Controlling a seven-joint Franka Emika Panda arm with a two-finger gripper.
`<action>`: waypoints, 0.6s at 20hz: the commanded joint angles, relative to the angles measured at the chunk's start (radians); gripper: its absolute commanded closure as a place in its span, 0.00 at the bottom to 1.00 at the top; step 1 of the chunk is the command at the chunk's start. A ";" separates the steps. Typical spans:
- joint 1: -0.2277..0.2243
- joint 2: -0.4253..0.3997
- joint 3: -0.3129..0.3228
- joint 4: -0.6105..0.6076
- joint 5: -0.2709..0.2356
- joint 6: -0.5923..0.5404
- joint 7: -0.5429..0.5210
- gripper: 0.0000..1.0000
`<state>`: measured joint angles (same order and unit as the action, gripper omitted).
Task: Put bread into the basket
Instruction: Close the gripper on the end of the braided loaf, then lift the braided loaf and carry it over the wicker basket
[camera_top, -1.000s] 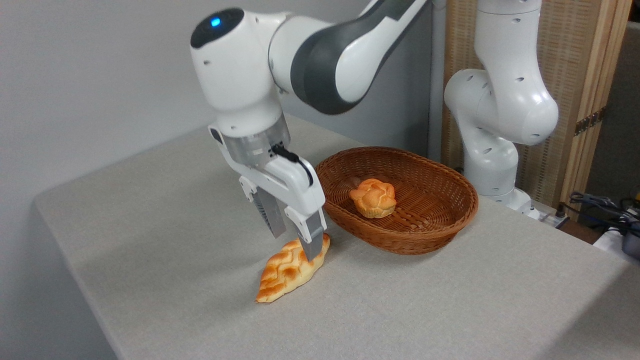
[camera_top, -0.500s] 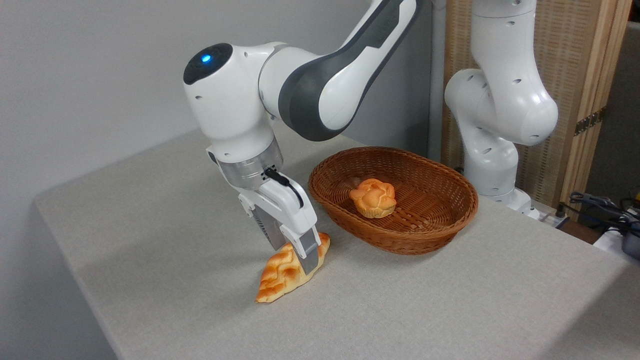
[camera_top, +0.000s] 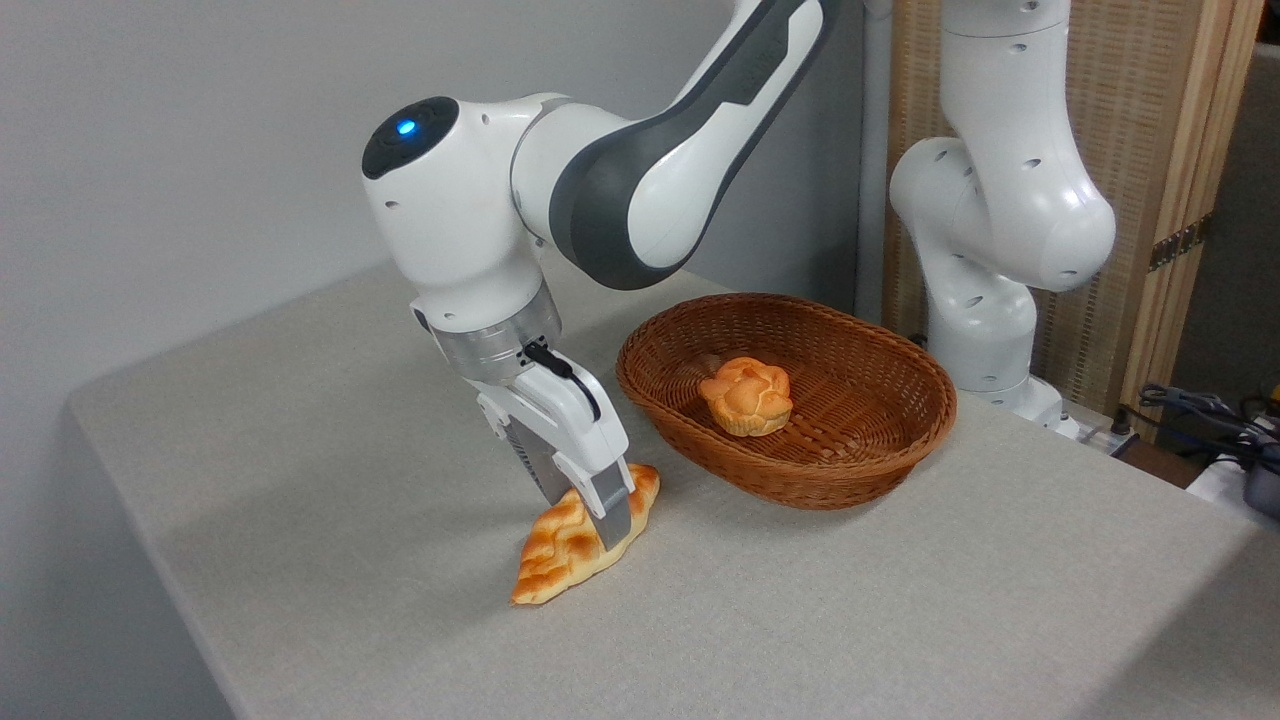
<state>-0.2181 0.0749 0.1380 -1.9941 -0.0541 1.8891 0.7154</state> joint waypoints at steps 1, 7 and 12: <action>-0.009 0.006 0.005 -0.002 -0.001 0.022 -0.007 0.55; -0.009 -0.013 0.006 0.018 -0.001 0.012 0.001 0.55; -0.009 -0.073 0.005 0.074 -0.001 0.005 0.001 0.55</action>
<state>-0.2190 0.0502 0.1379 -1.9438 -0.0542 1.8892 0.7154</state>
